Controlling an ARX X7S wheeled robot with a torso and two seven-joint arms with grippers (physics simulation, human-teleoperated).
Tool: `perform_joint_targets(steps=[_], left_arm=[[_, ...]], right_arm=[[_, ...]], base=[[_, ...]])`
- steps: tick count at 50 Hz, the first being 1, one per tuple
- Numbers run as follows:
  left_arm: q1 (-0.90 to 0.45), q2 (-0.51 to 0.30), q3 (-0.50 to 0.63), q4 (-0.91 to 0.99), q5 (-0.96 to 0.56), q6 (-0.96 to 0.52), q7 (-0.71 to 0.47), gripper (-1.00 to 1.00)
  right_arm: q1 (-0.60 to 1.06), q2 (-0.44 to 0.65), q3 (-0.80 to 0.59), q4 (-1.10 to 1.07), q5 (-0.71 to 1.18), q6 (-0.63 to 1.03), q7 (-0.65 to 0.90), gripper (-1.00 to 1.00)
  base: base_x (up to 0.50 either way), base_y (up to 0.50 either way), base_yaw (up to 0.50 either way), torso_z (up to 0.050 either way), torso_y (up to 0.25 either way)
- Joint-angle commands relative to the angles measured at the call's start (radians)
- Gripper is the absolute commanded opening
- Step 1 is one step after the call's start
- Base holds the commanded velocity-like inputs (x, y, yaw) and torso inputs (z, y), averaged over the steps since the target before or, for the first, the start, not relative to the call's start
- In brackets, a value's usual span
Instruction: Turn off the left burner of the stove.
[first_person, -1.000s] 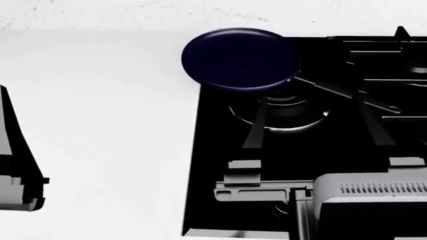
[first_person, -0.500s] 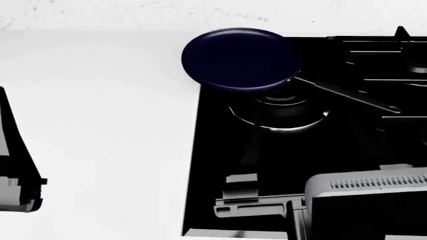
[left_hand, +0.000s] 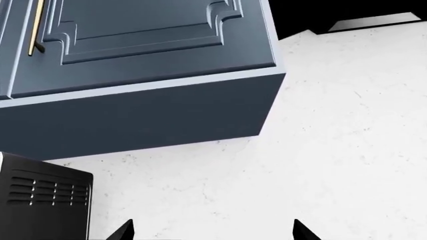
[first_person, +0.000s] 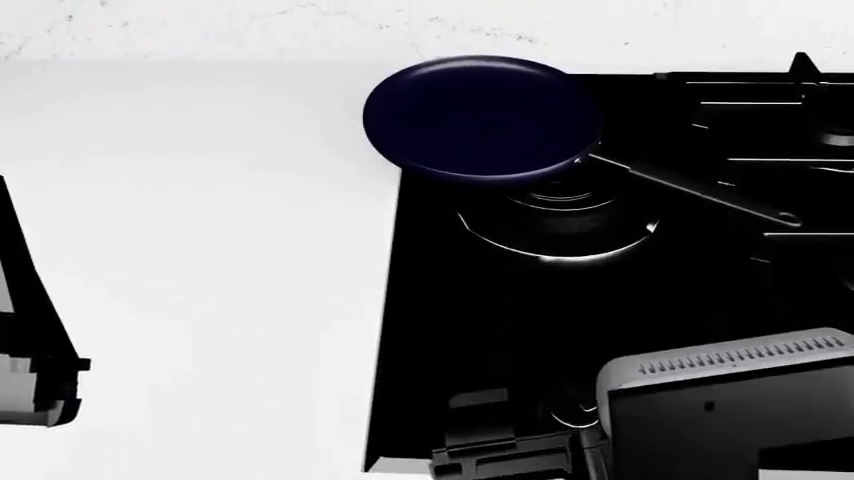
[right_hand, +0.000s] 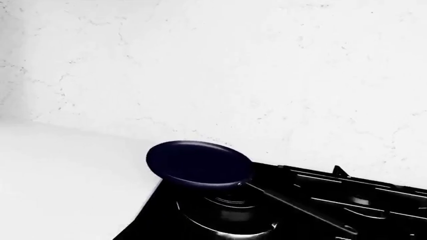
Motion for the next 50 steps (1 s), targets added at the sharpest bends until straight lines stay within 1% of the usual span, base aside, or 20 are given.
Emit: perform_joint_targets(steps=[1,8,11,17,28,34,40,44,50], left_arm=[[0.000,-0.002,0.003,-0.006,0.000,0.004,-0.003,1.00],[0.001,-0.005,0.005,-0.008,0.000,0.008,-0.004,1.00],[0.001,-0.006,0.003,-0.006,-0.002,0.007,-0.004,1.00],[0.001,-0.008,0.005,-0.007,-0.004,0.007,-0.005,1.00],[0.004,-0.011,0.002,0.003,-0.009,0.003,-0.010,1.00],[-0.001,-0.011,0.001,0.002,-0.013,0.000,-0.013,1.00],[-0.002,-0.011,0.000,0.001,-0.016,0.001,-0.015,1.00],[-0.004,-0.011,0.002,-0.006,-0.016,0.004,-0.015,1.00],[0.000,-0.013,0.001,-0.011,-0.018,0.011,-0.015,1.00]], right_arm=[[0.026,-0.001,0.032,0.006,0.089,0.043,0.017,1.00],[0.024,-0.032,0.066,0.083,0.158,0.018,-0.022,1.00],[0.023,-0.031,0.063,0.118,0.146,0.000,-0.037,1.00],[0.042,-0.029,0.069,0.183,0.188,0.030,-0.041,1.00],[0.080,-0.004,0.031,0.207,0.201,0.097,-0.010,1.00],[0.115,0.006,-0.016,0.232,0.189,0.118,0.000,1.00],[0.133,0.000,-0.010,0.249,0.218,0.143,0.011,1.00],[0.126,0.000,-0.027,0.274,0.199,0.119,-0.005,1.00],[0.118,0.005,-0.005,0.291,0.225,0.122,-0.009,1.00]], base=[[0.00,0.00,0.00,0.000,0.000],[0.00,0.00,0.00,0.000,0.000],[0.00,0.00,0.00,0.000,0.000],[0.00,0.00,0.00,0.000,0.000],[0.00,0.00,0.00,0.000,0.000],[0.00,0.00,0.00,0.000,0.000],[0.00,0.00,0.00,0.000,0.000],[0.00,0.00,0.00,0.000,0.000],[0.00,0.00,0.00,0.000,0.000]])
